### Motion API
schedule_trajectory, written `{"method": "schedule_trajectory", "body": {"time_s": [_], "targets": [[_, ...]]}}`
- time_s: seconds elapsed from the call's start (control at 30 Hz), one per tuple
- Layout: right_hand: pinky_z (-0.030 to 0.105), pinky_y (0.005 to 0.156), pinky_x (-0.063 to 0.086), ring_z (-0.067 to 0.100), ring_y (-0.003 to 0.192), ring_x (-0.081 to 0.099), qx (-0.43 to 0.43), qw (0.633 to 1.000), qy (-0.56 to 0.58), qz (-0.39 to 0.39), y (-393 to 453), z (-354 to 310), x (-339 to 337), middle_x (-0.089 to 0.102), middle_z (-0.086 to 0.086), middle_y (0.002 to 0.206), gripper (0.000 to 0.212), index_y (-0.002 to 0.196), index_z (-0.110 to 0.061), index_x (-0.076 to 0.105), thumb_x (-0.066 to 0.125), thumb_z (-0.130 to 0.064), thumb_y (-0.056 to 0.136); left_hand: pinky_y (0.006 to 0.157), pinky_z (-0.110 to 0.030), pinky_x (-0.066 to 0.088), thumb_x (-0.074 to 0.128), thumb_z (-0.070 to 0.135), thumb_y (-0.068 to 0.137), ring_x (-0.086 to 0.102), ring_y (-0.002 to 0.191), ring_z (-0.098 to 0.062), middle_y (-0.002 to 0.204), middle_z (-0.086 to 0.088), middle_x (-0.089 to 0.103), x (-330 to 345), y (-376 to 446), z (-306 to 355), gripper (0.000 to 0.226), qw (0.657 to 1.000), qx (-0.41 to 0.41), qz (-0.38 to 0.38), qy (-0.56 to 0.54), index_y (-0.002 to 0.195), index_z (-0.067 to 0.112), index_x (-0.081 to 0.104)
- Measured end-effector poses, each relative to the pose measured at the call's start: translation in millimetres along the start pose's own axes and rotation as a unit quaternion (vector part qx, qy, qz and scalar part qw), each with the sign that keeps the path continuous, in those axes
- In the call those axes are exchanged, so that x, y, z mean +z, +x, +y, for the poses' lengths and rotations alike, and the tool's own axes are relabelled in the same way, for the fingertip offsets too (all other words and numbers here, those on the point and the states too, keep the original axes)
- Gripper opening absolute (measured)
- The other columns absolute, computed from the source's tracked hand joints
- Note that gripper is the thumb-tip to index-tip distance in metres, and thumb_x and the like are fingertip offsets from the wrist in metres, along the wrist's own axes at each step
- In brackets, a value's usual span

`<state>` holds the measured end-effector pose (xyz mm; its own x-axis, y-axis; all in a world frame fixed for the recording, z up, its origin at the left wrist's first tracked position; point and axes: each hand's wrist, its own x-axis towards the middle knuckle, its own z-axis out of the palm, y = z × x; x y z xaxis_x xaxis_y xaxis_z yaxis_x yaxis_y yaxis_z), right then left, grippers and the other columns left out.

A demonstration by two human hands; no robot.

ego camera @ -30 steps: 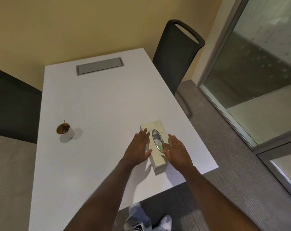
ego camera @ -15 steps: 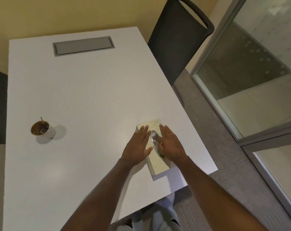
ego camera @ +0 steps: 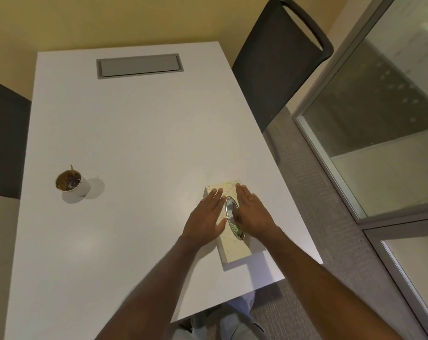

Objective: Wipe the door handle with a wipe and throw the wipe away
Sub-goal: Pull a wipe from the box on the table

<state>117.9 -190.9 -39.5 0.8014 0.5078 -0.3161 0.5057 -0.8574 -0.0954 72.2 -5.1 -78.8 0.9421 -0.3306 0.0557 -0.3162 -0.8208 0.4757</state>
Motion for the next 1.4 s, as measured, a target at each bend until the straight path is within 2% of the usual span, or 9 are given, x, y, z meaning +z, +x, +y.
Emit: {"method": "schedule_trajectory", "body": {"time_s": [0.33, 0.6, 0.8, 0.97, 1.07, 1.13, 1.2, 1.3, 1.4], "targets": [[0.033, 0.114, 0.028, 0.022, 0.144, 0.032, 0.128, 0.936, 0.309, 0.107, -3.6, 0.3, -2.7, 0.043, 0.005, 0.154, 0.021, 0.114, -0.010, 0.066, 0.054, -0.020, 0.098, 0.116, -0.048, 0.037, 0.055, 0.036, 0.096, 0.026, 0.155, -0.029, 0.166, -0.011, 0.028, -0.3, 2.1, -0.3, 0.064, 0.999, -0.008, -0.029, 0.028, 0.151, 0.007, 0.042], [0.039, 0.111, 0.034, 0.019, 0.136, 0.041, 0.119, 0.926, 0.342, 0.110, -12.5, 4.5, -10.6, 0.053, 0.002, 0.145, 0.007, 0.092, -0.014, 0.071, 0.066, -0.019, 0.091, 0.120, -0.050, 0.032, 0.049, 0.039, 0.099, 0.016, 0.158, -0.025, 0.170, -0.006, 0.018, 0.3, 2.1, -0.2, 0.065, 0.997, -0.023, -0.059, 0.044, 0.156, 0.011, 0.034], [0.036, 0.077, 0.051, 0.017, 0.080, 0.061, 0.160, 0.799, 0.561, 0.144, -21.7, -0.8, -33.0, 0.068, 0.008, 0.085, 0.010, 0.087, -0.004, 0.066, 0.061, -0.009, 0.095, 0.120, -0.051, 0.031, 0.051, 0.039, 0.099, 0.018, 0.157, -0.024, 0.169, -0.004, 0.022, -3.0, 3.2, -0.7, 0.060, 0.997, -0.025, -0.061, 0.033, 0.152, 0.014, 0.041], [0.022, 0.062, 0.053, 0.011, 0.072, 0.061, 0.177, 0.725, 0.639, 0.184, -33.7, -9.3, -56.5, 0.064, 0.004, 0.079, 0.015, 0.092, -0.001, 0.065, 0.056, -0.011, 0.099, 0.121, -0.052, 0.026, 0.049, 0.035, 0.100, 0.028, 0.153, -0.024, 0.163, -0.005, 0.035, -11.9, 11.2, 0.5, 0.053, 0.996, -0.025, -0.066, 0.058, 0.148, 0.013, 0.046], [0.021, 0.057, 0.052, 0.005, 0.068, 0.062, 0.186, 0.697, 0.653, 0.229, -39.8, -13.3, -75.8, 0.065, -0.001, 0.077, 0.016, 0.093, -0.004, 0.065, 0.057, -0.015, 0.099, 0.103, -0.039, 0.042, 0.048, 0.025, 0.100, 0.065, 0.112, -0.022, 0.123, -0.007, 0.072, -38.4, 26.9, 20.0, 0.032, 0.988, -0.093, 0.021, -0.120, 0.120, 0.013, 0.069], [0.023, 0.056, 0.053, 0.006, 0.071, 0.064, 0.198, 0.672, 0.663, 0.262, -46.0, -14.0, -90.3, 0.067, -0.001, 0.081, 0.014, 0.090, -0.013, 0.067, 0.058, -0.020, 0.099, 0.082, -0.032, 0.051, 0.047, 0.026, 0.103, 0.069, 0.085, -0.015, 0.096, -0.005, 0.078, -66.8, 39.5, 42.7, 0.032, 0.913, -0.179, 0.085, -0.356, 0.101, 0.013, 0.076], [0.030, 0.059, 0.054, 0.012, 0.074, 0.066, 0.211, 0.639, 0.679, 0.293, -53.8, -14.6, -105.7, 0.070, 0.003, 0.085, 0.015, 0.087, -0.022, 0.068, 0.059, -0.024, 0.099, 0.080, -0.032, 0.058, 0.046, 0.029, 0.107, 0.074, 0.081, -0.015, 0.086, -0.003, 0.078, -91.0, 51.6, 63.4, 0.036, 0.845, -0.206, 0.093, -0.484, 0.094, 0.017, 0.077], [0.036, 0.065, 0.053, 0.021, 0.077, 0.066, 0.220, 0.584, 0.709, 0.329, -68.7, -14.8, -126.7, 0.071, 0.006, 0.085, 0.012, 0.090, -0.021, 0.068, 0.060, -0.026, 0.098, 0.065, -0.021, 0.054, 0.058, 0.034, 0.099, 0.066, 0.064, -0.005, 0.067, 0.010, 0.071, -121.0, 61.0, 91.6, 0.030, 0.826, -0.155, 0.084, -0.536, 0.076, 0.024, 0.075], [0.030, 0.056, 0.057, 0.021, 0.074, 0.070, 0.227, 0.552, 0.715, 0.363, -84.2, -15.8, -140.0, 0.074, 0.003, 0.082, 0.012, 0.090, -0.023, 0.070, 0.061, -0.027, 0.097, 0.065, -0.027, 0.049, 0.071, 0.025, 0.092, 0.060, 0.069, -0.011, 0.070, -0.001, 0.068, -134.5, 69.5, 112.4, 0.026, 0.841, -0.106, 0.087, -0.524, 0.077, 0.004, 0.073]]}}
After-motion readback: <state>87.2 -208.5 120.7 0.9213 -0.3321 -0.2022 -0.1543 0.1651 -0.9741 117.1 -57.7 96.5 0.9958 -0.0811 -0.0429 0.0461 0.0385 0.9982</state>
